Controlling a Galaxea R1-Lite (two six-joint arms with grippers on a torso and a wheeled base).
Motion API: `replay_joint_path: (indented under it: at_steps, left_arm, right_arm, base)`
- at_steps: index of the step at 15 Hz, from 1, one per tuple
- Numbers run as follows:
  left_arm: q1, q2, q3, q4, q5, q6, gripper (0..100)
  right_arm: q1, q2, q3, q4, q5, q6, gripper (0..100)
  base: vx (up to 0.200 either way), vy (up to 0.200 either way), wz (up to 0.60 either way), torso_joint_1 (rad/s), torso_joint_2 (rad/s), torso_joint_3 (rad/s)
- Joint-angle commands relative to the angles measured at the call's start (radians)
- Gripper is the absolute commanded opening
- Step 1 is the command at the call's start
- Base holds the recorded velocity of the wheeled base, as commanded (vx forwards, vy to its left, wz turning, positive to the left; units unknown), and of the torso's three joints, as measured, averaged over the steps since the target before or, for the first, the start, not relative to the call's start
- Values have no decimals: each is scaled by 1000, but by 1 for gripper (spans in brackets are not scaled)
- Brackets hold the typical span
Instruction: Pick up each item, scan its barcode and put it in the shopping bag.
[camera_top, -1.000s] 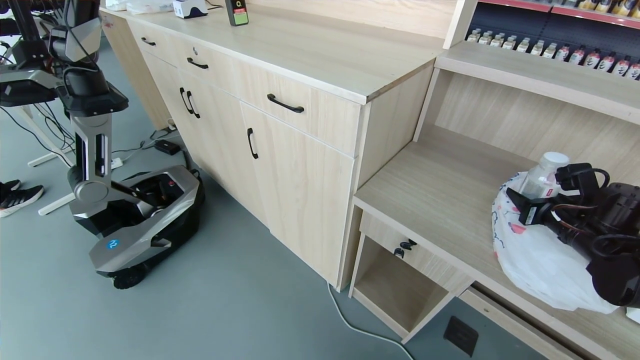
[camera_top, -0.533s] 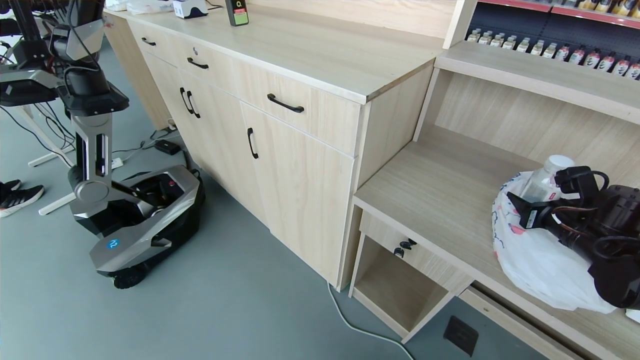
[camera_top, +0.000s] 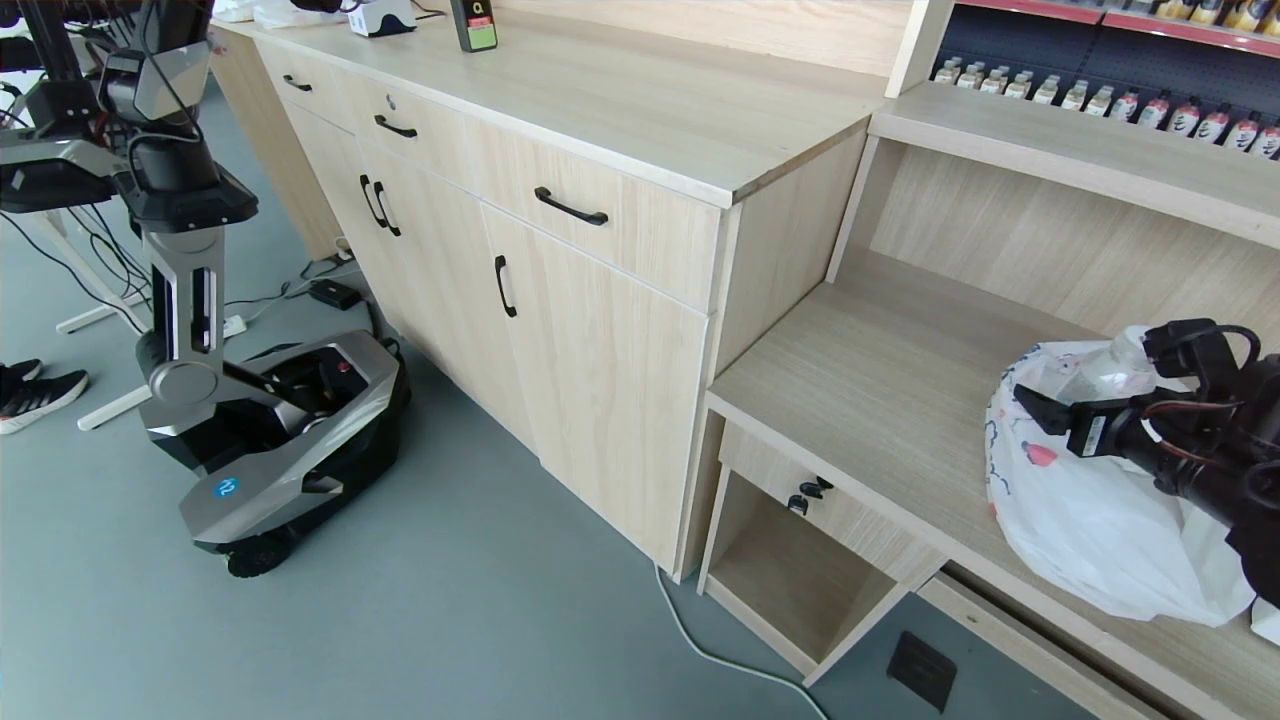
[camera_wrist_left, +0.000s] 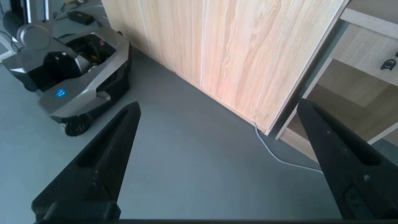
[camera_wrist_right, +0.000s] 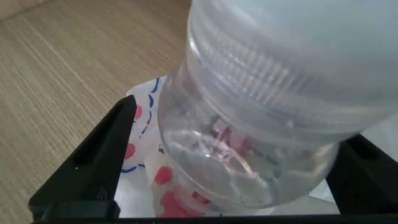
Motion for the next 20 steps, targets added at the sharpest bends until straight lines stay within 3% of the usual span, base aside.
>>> replay_joint_path:
  at_steps: [1, 5, 9, 11, 13, 16, 17, 18, 20]
  left_arm:
    - [-2, 0, 0, 0, 0, 0, 100]
    - [0, 0, 0, 0, 0, 0, 100]
    - [0, 0, 0, 0, 0, 0, 100]
    - [0, 0, 0, 0, 0, 0, 100]
    - [0, 0, -2, 0, 0, 0, 100]
    - [0, 0, 0, 0, 0, 0, 100]
    - [-2, 0, 0, 0, 0, 0, 100]
    - [-2, 0, -2, 0, 0, 0, 100]
    - [0, 0, 0, 0, 0, 0, 100]
  right_arm:
    - [-2, -112, -3, 43, 8, -3, 100]
    - [-2, -376, 14, 252, 26, -72, 100]
    - [3, -571, 51, 267, 31, -155, 100]
    - [15, -593, 11, 254, 46, -198, 100]
    - [71, -608, -144, 312, 44, -215, 100]
    - [71, -631, -359, 573, 14, -232, 100]
    - [69, -637, -462, 731, -126, -225, 100]
    - [69, -655, -483, 827, -213, -216, 100]
    - [60, -700, -411, 967, -258, -155, 100]
  base:
    - [0, 0, 0, 0, 0, 0]
    - [0, 0, 0, 0, 0, 0]
    - [0, 0, -300, 1, 0, 2]
    - [0, 0, -600, 73, -239, -154]
    - [0, 0, -600, 53, -112, -78]
    - [0, 0, -600, 10, -38, -19]
    - [0, 0, -600, 17, -2, -22]
    - [0, 0, -600, 2, -7, 2]
    - [0, 0, -600, 2, -2, 2]
